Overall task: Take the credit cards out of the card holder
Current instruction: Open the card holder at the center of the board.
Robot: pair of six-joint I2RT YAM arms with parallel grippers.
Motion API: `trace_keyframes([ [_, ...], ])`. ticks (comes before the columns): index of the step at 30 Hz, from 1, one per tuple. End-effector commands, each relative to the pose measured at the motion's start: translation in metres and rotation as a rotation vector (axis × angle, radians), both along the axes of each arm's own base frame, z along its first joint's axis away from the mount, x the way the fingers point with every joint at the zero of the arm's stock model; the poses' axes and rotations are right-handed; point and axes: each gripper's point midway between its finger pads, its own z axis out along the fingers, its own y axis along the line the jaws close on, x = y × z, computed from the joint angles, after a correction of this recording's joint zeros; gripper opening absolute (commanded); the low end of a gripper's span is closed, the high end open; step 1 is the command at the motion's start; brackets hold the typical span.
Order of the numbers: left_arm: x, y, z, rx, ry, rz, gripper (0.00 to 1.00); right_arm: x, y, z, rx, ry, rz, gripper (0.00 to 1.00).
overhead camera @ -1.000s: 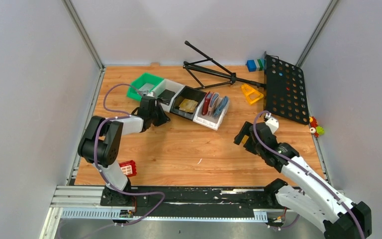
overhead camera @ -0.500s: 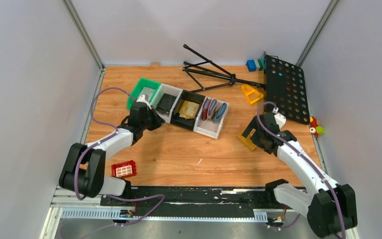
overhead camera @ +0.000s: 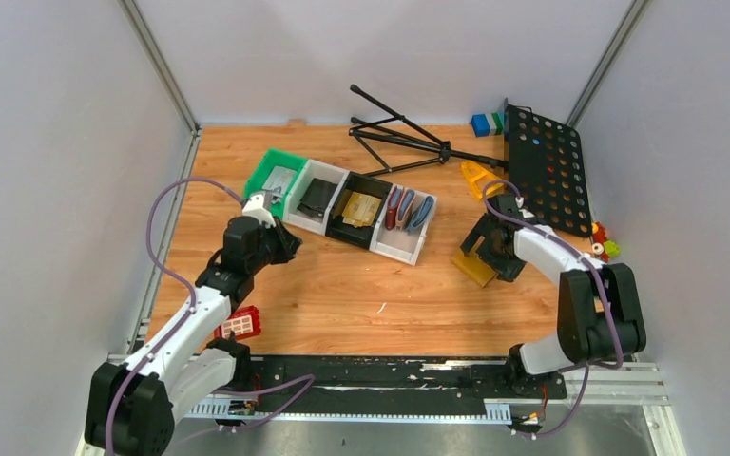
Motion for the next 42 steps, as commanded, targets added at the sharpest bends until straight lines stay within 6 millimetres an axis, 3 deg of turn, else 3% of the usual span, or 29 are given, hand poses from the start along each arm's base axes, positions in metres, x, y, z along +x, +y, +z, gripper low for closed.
trace_keyframes([
  [1, -0.015, 0.001, -0.005, 0.048, -0.045, -0.069, 0.14, 0.022, 0.017, -0.001, 0.065, -0.028, 0.045, 1.0],
  [6, -0.022, 0.0, -0.001, 0.034, -0.115, -0.092, 0.15, 0.019, 0.023, -0.002, 0.099, -0.073, 0.097, 0.86],
  [9, -0.027, -0.01, 0.005, -0.002, -0.173, -0.156, 0.17, 0.024, 0.047, 0.016, 0.185, -0.189, 0.287, 0.71],
  [12, -0.035, -0.021, 0.004, -0.046, -0.199, -0.223, 0.18, 0.018, 0.057, 0.032, 0.225, -0.275, 0.385, 0.62],
  [16, -0.038, -0.026, 0.005, -0.063, -0.204, -0.253, 0.19, 0.008, 0.055, 0.041, 0.203, -0.301, 0.438, 0.39],
  [18, -0.039, -0.027, 0.005, -0.069, -0.207, -0.259, 0.19, 0.005, 0.056, 0.043, 0.204, -0.301, 0.461, 0.21],
  [19, -0.04, -0.027, 0.006, -0.071, -0.207, -0.26, 0.2, 0.003, 0.057, 0.044, 0.209, -0.3, 0.472, 0.07],
  [20, -0.04, -0.028, 0.005, -0.071, -0.205, -0.261, 0.2, 0.003, 0.058, 0.044, 0.214, -0.3, 0.477, 0.0],
  [22, -0.04, -0.028, 0.005, -0.07, -0.207, -0.262, 0.2, 0.001, 0.059, 0.045, 0.221, -0.291, 0.478, 0.05],
  [27, -0.04, -0.028, 0.004, -0.07, -0.209, -0.262, 0.2, -0.005, 0.047, 0.032, 0.191, -0.251, 0.369, 0.72],
  [29, -0.04, -0.027, 0.004, -0.069, -0.21, -0.258, 0.2, -0.006, 0.042, 0.025, 0.186, -0.246, 0.325, 0.81],
  [34, -0.039, -0.025, 0.002, -0.063, -0.21, -0.252, 0.2, -0.001, 0.045, 0.008, 0.266, -0.263, 0.261, 0.8],
  [37, -0.039, -0.025, 0.001, -0.059, -0.208, -0.25, 0.2, 0.005, 0.048, 0.0, 0.313, -0.263, 0.226, 0.72],
  [40, -0.039, -0.024, 0.002, -0.057, -0.209, -0.247, 0.2, 0.01, 0.046, -0.003, 0.314, -0.276, 0.19, 0.58],
  [42, -0.039, -0.024, 0.001, -0.057, -0.208, -0.247, 0.2, 0.013, 0.041, -0.002, 0.292, -0.287, 0.166, 0.4],
])
